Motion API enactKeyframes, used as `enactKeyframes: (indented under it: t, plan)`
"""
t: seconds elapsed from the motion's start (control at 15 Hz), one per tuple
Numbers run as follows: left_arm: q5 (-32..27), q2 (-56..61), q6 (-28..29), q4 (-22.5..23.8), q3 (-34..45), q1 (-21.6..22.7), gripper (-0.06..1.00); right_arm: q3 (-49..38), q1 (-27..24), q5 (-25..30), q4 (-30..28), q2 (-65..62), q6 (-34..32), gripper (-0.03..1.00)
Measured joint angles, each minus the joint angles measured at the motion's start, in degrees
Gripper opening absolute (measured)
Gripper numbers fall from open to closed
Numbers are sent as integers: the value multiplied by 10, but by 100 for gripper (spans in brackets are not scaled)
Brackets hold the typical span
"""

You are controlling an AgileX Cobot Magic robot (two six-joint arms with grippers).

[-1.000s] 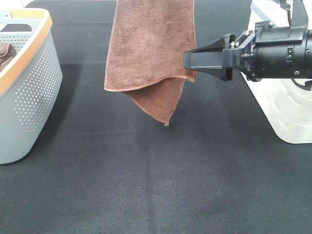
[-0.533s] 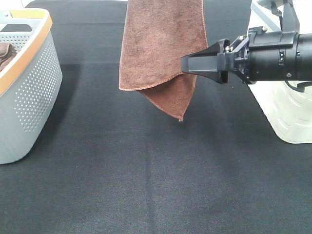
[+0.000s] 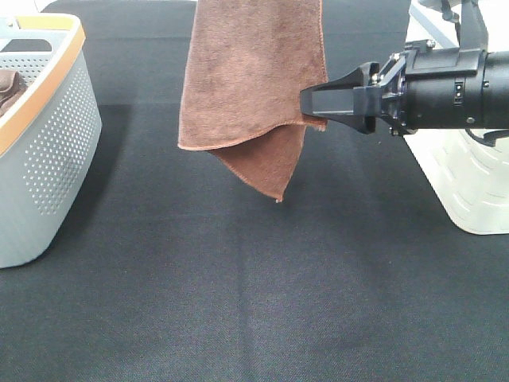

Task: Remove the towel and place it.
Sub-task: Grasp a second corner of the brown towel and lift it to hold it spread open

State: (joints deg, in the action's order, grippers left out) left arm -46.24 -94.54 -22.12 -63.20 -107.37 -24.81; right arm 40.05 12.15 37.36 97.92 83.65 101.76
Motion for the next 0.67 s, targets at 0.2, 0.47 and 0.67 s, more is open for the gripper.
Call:
enactKeyframes:
  t: [0.2,0.47,0.67]
  plan:
    - [0,0,0,0,0,0,0,0,0,0,1,0,0,51]
    - [0,0,0,0,0,-1,0,0,0,1,7,0,1,51]
    - [0,0,0,-1,0,-5,0,0,0,1,15,0,5,35]
